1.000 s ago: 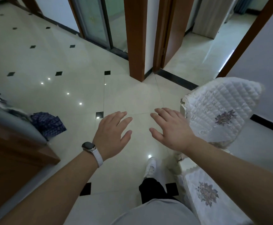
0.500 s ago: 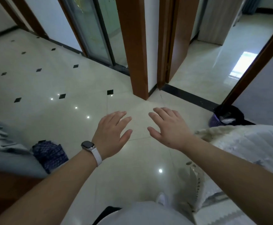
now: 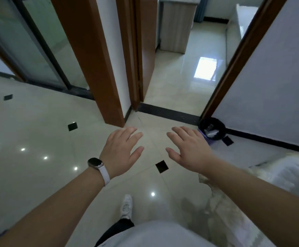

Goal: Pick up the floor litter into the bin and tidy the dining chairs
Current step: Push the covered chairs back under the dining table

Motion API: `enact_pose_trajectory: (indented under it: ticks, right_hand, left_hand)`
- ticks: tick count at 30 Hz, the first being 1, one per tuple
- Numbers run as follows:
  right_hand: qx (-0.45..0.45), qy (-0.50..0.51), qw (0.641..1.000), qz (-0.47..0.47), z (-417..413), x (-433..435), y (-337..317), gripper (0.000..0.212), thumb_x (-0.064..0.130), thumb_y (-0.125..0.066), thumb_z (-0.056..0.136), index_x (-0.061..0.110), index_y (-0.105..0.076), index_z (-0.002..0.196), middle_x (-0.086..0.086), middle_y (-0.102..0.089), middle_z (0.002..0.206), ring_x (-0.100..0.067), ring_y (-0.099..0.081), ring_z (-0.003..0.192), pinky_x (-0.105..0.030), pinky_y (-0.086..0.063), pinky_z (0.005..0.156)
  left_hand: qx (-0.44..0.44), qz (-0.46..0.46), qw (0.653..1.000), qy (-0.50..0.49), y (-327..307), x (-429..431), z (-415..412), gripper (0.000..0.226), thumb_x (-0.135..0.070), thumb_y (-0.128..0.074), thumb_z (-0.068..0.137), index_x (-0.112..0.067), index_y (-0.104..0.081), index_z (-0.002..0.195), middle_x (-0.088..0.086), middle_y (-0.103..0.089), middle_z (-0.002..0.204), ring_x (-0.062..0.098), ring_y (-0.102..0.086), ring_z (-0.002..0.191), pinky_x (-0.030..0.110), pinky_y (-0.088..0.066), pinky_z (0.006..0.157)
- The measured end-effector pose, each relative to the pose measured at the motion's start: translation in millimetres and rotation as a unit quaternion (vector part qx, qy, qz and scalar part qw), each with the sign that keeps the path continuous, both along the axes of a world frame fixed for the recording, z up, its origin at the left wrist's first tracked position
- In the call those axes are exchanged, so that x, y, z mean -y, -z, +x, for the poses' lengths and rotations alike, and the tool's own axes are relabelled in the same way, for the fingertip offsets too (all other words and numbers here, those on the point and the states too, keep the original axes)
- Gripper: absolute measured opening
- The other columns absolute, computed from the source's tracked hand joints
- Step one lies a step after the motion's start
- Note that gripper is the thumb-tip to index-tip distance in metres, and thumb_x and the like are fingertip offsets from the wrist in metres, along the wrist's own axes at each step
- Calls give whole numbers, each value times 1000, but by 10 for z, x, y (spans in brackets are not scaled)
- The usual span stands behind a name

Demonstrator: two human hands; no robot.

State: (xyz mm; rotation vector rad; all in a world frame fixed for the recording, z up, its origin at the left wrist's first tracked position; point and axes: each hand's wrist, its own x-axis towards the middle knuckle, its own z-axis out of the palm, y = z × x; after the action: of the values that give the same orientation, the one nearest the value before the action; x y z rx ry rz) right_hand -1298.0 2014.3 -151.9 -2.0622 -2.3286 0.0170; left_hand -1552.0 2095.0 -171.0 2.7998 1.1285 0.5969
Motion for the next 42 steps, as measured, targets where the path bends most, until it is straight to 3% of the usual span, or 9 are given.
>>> enact_pose_trajectory:
  ticks: [10,20,27,35,42]
  right_hand:
    - [13,157,987,24,-65,-767,-271,55,55,-35,97,19,-55,133,-4,-55,137,-27,-48,128,-45,-42,104]
    - [37,310,947,79,711,-724,-105,51,51,-45,92,17,-63,125,-7,-62,129,-29,-56,119,-40,-44,97]
    - [-9,387,915,116,1352,-613,156,49,50,-46,89,16,-63,120,-6,-62,124,-29,-58,112,-41,-46,90]
    - [-6,515,848,122,2236,-119,88,52,52,-43,90,16,-63,123,-8,-61,129,-30,-56,117,-43,-45,93]
    - [6,637,763,111,2240,467,161,51,52,-46,91,17,-63,124,-7,-62,129,-27,-56,117,-39,-41,94]
  left_hand:
    - [8,-19,984,178,-111,-1578,534,45,-44,-44,97,-17,-60,129,6,-58,136,27,-51,129,46,-42,103]
    - [1,-28,947,320,-25,-2002,1844,44,-43,-48,94,-18,-61,128,6,-58,136,27,-49,130,43,-37,107]
    - [-35,-3,921,387,-138,-1943,2836,45,-44,-49,93,-20,-62,129,3,-58,136,23,-48,129,38,-33,106]
    - [-23,20,856,516,-300,-1601,4246,42,-39,-52,90,-18,-63,125,4,-60,131,24,-51,124,41,-39,102]
    - [-48,8,771,636,-195,-1076,5005,44,-44,-48,94,-19,-61,128,3,-57,136,23,-49,125,39,-36,101]
